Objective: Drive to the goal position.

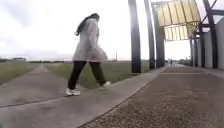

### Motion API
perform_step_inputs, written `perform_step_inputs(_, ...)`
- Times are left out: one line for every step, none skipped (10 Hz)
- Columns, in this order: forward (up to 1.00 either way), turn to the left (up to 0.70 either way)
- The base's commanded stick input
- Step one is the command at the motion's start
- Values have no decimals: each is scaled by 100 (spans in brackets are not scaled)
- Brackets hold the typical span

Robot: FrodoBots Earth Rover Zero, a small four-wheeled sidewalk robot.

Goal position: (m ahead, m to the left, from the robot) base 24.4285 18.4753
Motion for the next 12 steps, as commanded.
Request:
perform_step_inputs(38, 53)
perform_step_inputs(63, 33)
perform_step_inputs(65, 32)
perform_step_inputs(65, 32)
perform_step_inputs(65, 32)
perform_step_inputs(65, 32)
perform_step_inputs(65, 32)
perform_step_inputs(65, 32)
perform_step_inputs(65, 32)
perform_step_inputs(65, 32)
perform_step_inputs(65, 32)
perform_step_inputs(65, 32)
